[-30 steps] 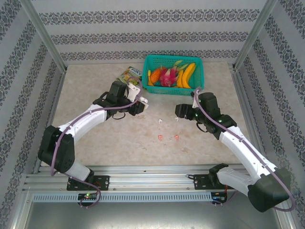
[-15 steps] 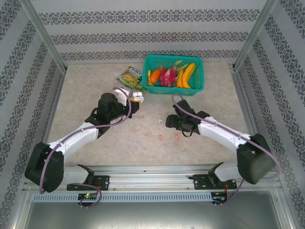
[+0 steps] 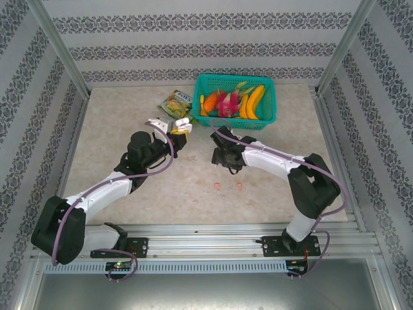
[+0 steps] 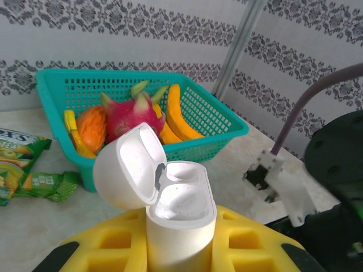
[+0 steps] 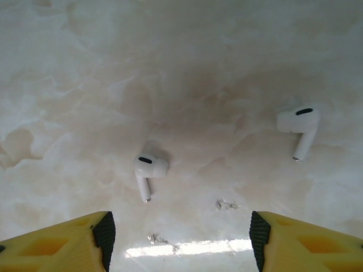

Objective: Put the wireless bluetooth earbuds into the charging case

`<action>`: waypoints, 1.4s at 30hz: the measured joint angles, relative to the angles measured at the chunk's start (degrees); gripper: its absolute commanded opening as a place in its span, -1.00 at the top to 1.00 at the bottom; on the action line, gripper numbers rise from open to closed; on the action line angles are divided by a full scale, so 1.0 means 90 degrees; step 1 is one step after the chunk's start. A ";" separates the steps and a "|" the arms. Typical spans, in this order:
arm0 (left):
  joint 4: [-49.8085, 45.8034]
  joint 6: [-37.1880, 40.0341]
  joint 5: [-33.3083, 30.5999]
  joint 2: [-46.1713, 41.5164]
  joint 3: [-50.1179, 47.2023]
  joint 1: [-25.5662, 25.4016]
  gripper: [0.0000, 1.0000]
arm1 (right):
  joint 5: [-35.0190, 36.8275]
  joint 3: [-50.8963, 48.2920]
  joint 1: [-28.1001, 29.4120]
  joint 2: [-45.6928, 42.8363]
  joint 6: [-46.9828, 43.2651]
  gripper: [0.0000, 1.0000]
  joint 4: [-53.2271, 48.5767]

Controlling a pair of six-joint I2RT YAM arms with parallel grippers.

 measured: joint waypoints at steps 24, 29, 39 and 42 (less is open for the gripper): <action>0.0219 -0.0080 -0.0386 -0.0389 -0.0328 0.0000 1.00 | 0.0466 0.1256 0.0272 0.1549 0.1001 -0.14 -0.0593; 0.0219 -0.0080 -0.0408 -0.0435 -0.0389 0.0000 1.00 | 0.0454 0.1292 0.0313 0.1690 0.1039 -0.08 -0.0590; 0.0219 -0.0078 -0.0410 -0.0549 -0.0406 0.0000 1.00 | 0.0449 0.1314 0.0313 0.1802 0.1039 0.00 -0.0602; 0.0219 -0.0078 -0.0410 -0.0559 -0.0430 0.0000 1.00 | 0.0466 0.1328 0.0313 0.1819 0.1039 0.01 -0.0619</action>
